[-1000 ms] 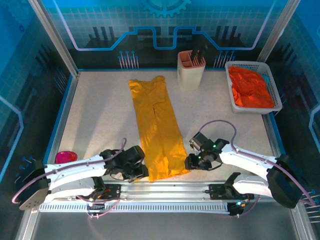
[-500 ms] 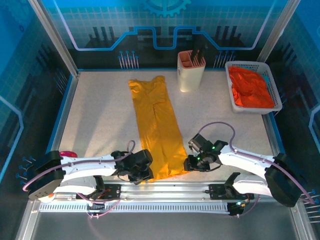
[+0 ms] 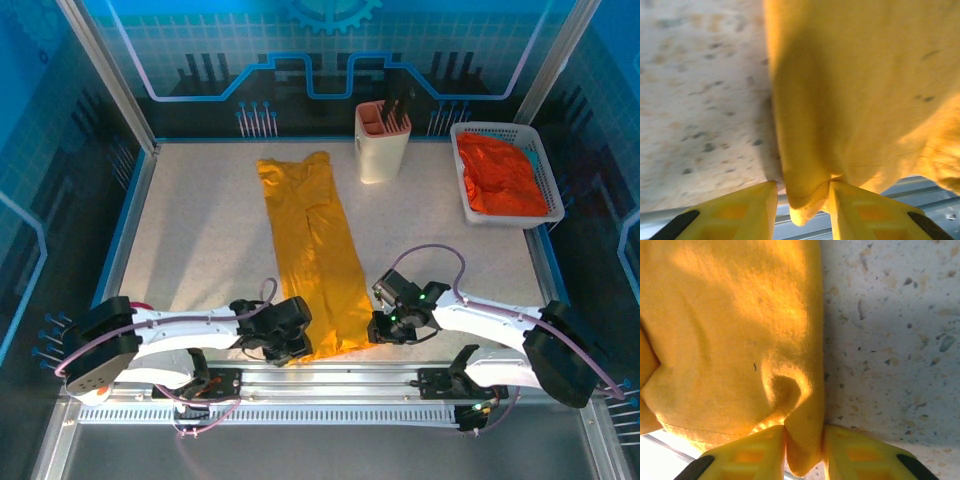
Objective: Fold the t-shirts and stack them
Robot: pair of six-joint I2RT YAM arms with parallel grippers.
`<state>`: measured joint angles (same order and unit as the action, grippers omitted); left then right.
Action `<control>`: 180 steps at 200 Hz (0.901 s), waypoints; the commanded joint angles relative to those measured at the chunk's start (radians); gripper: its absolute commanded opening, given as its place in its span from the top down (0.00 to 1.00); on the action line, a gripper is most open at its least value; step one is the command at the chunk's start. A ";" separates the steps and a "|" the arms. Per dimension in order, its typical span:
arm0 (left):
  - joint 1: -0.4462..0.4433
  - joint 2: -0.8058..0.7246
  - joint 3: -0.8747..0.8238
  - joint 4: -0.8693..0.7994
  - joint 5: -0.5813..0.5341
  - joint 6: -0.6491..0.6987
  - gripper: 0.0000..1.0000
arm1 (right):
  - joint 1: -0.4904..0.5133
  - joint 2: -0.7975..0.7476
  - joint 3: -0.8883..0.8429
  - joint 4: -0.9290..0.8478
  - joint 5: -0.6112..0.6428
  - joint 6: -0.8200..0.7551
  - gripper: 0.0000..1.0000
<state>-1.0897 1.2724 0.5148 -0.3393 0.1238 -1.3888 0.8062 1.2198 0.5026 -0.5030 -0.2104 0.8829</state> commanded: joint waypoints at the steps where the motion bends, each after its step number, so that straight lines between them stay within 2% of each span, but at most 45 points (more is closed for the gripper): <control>1: -0.006 0.028 0.016 0.112 -0.052 0.015 0.65 | 0.014 0.009 0.010 0.003 0.008 0.008 0.76; 42: -0.003 0.040 0.019 0.085 -0.050 0.025 0.69 | 0.015 0.009 0.022 -0.009 0.019 0.006 0.82; 55: -0.001 0.028 0.020 0.060 -0.055 0.028 0.75 | 0.015 0.008 0.023 -0.016 0.022 0.008 0.92; 74: 0.002 -0.006 0.029 -0.005 -0.070 0.042 0.81 | 0.017 -0.004 0.028 -0.038 0.030 0.014 1.00; 100: 0.009 -0.082 0.027 -0.169 -0.087 0.085 0.88 | 0.028 -0.032 0.052 -0.070 0.030 0.034 1.00; 127: 0.018 -0.181 -0.029 -0.193 -0.061 0.105 0.88 | 0.068 -0.036 0.082 -0.117 0.078 0.099 1.00; 158: 0.040 -0.270 -0.025 -0.299 -0.045 0.146 0.88 | 0.145 -0.031 0.129 -0.137 0.126 0.166 1.00; 180: 0.065 -0.315 -0.015 -0.316 -0.037 0.160 0.88 | 0.152 -0.037 0.168 -0.163 0.153 0.186 1.00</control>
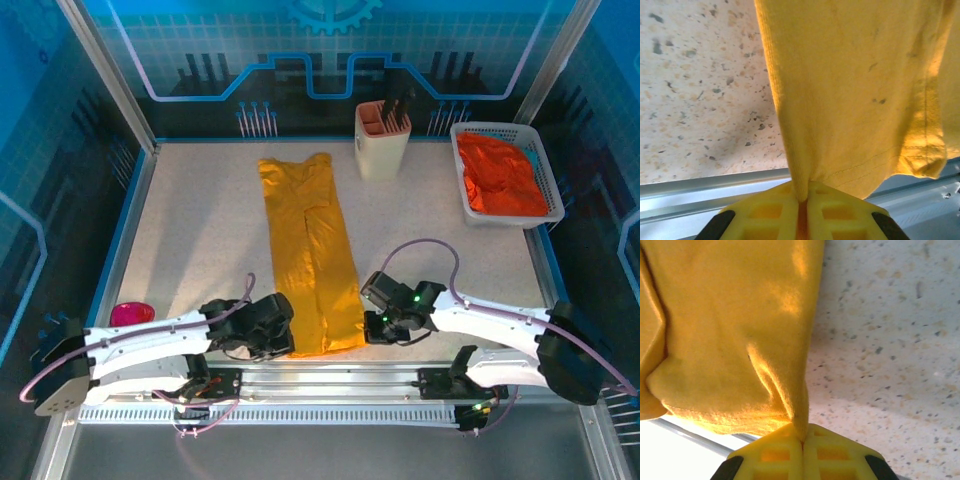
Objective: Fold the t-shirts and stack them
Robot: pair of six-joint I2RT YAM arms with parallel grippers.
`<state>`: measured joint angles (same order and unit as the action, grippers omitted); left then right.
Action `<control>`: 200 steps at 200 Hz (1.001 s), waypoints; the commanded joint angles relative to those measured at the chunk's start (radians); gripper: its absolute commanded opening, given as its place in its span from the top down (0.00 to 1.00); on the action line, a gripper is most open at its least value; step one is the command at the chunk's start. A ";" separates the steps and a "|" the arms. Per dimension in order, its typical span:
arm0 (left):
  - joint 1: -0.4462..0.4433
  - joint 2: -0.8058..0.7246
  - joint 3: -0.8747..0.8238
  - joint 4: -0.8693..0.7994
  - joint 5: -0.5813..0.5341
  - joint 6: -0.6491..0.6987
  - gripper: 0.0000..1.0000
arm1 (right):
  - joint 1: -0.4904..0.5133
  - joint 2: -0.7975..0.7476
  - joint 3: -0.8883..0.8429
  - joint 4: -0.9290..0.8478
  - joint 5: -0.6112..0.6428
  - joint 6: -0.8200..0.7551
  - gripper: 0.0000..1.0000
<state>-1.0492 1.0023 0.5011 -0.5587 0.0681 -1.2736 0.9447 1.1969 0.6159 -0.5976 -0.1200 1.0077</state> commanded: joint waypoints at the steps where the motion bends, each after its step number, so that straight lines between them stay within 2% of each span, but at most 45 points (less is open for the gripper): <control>1: 0.026 -0.046 0.000 -0.098 0.018 0.046 0.88 | 0.013 -0.015 0.058 -0.071 0.067 0.062 1.00; 31: 0.107 -0.067 0.061 -0.149 0.001 0.121 0.90 | -0.007 -0.047 0.143 -0.136 0.139 0.051 1.00; 76: 0.306 -0.036 0.179 -0.166 0.036 0.291 0.90 | -0.137 0.045 0.289 -0.126 0.103 -0.083 1.00; 106: 0.409 0.068 0.301 -0.176 0.040 0.417 0.91 | -0.201 0.146 0.379 -0.091 0.055 -0.153 1.00; 141: 0.452 0.205 0.471 -0.221 -0.078 0.539 0.96 | -0.268 0.243 0.457 -0.048 0.025 -0.229 1.00; 200: 0.608 0.346 0.579 -0.170 -0.049 0.669 0.98 | -0.356 0.421 0.618 0.027 -0.062 -0.310 1.00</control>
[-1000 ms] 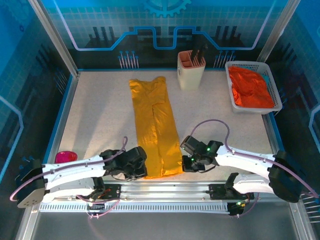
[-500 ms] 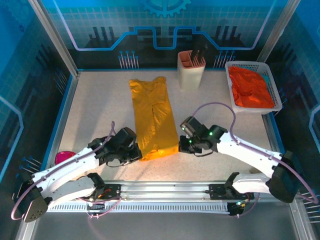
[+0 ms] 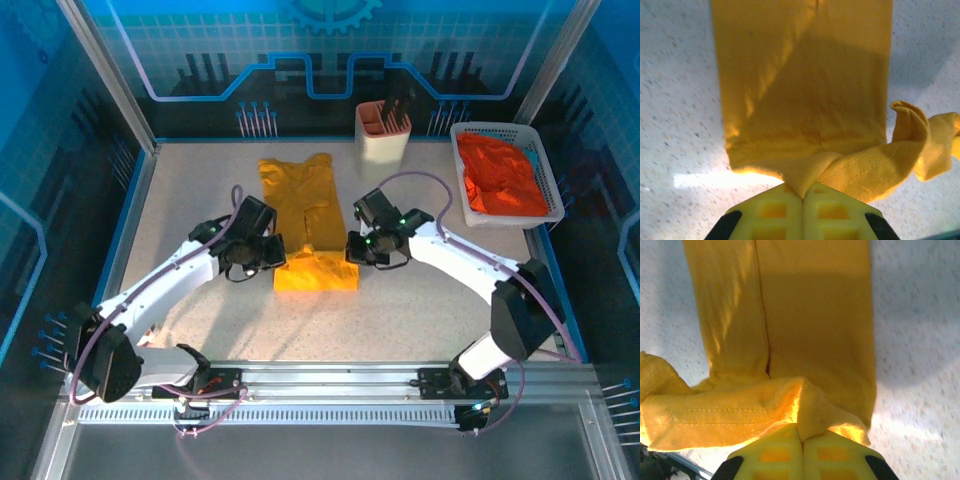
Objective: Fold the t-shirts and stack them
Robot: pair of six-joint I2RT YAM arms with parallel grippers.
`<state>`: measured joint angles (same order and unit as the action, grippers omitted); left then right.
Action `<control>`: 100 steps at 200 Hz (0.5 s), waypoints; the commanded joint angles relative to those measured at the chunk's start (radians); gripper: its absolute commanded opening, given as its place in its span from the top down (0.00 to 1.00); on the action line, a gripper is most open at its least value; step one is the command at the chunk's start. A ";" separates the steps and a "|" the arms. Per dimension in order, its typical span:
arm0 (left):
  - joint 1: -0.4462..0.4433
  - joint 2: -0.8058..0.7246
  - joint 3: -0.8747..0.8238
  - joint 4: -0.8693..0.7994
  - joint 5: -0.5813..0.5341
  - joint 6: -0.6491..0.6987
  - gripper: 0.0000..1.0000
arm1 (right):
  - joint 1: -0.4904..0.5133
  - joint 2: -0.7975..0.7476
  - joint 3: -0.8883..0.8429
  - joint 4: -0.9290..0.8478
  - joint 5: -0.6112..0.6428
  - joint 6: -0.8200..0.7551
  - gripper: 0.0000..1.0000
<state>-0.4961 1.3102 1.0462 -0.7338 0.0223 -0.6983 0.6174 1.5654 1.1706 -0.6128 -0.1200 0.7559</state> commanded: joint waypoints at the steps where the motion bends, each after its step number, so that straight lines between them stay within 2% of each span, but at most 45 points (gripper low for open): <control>1: 0.057 0.040 0.034 0.007 -0.001 0.095 0.97 | -0.030 0.054 0.065 0.044 -0.064 -0.059 1.00; 35: 0.126 0.117 0.087 0.057 0.026 0.154 0.97 | -0.076 0.160 0.181 0.038 -0.099 -0.098 1.00; 100: 0.196 0.284 0.203 0.107 0.042 0.229 0.98 | -0.127 0.357 0.420 -0.069 -0.136 -0.187 1.00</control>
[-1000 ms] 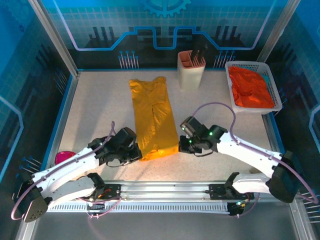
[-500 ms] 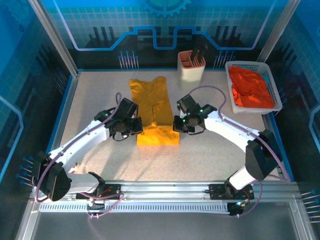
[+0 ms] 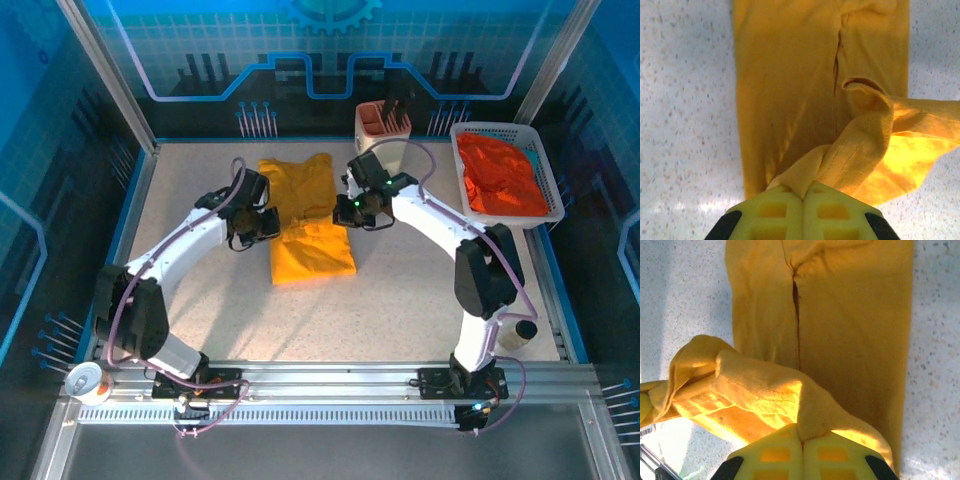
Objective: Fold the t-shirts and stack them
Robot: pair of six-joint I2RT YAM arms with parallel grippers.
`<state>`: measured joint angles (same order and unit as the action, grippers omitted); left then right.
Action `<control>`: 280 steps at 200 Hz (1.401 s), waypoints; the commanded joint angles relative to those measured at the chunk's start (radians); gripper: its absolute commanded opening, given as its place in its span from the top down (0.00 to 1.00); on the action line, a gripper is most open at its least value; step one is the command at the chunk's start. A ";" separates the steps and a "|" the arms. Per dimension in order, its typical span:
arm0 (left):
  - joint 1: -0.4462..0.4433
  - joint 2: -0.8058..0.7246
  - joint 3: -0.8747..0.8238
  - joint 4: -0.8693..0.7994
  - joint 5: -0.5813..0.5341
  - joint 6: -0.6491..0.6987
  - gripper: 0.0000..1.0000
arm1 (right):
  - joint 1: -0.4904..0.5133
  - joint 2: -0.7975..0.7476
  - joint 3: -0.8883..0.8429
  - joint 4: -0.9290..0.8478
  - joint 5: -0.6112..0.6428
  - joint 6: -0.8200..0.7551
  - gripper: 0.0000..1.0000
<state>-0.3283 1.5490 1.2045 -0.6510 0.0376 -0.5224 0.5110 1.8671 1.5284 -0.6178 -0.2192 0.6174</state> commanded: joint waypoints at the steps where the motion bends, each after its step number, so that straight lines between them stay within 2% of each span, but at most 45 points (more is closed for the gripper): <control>1: 0.029 0.047 0.045 0.024 0.027 0.054 0.98 | -0.021 0.058 0.064 -0.065 -0.039 -0.048 1.00; 32: 0.048 0.102 0.059 0.052 0.064 0.060 0.98 | -0.034 0.096 0.082 -0.053 -0.057 -0.041 1.00; 152: 0.105 0.248 0.162 0.092 0.084 0.089 0.97 | -0.070 0.212 0.185 -0.033 -0.102 -0.036 1.00; 178: 0.110 0.279 0.180 0.095 0.069 0.088 0.94 | -0.078 0.257 0.224 -0.025 -0.128 -0.042 1.00; 195: 0.116 0.316 0.202 0.094 0.050 0.092 0.85 | -0.083 0.292 0.257 -0.022 -0.128 -0.053 1.00; 208: 0.127 0.348 0.226 0.098 0.025 0.104 0.64 | -0.090 0.331 0.302 -0.026 -0.139 -0.069 0.82; 216: 0.134 0.368 0.249 0.097 0.003 0.116 0.57 | -0.096 0.353 0.332 -0.037 -0.141 -0.076 0.74; 230: 0.151 0.402 0.314 0.050 -0.020 0.128 0.43 | -0.104 0.377 0.376 -0.059 -0.143 -0.095 0.42; 238: 0.159 0.407 0.343 0.025 -0.023 0.132 0.38 | -0.107 0.378 0.391 -0.076 -0.142 -0.108 0.29; 254: 0.166 0.373 0.350 0.008 -0.020 0.130 0.35 | -0.108 0.342 0.368 -0.082 -0.132 -0.119 0.21; 280: 0.161 0.258 0.259 0.024 0.042 0.066 0.34 | -0.108 0.235 0.248 -0.052 -0.141 -0.105 0.16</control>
<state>-0.1646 1.9274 1.5154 -0.5972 0.0410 -0.4168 0.4129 2.2105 1.8526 -0.6506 -0.3340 0.5213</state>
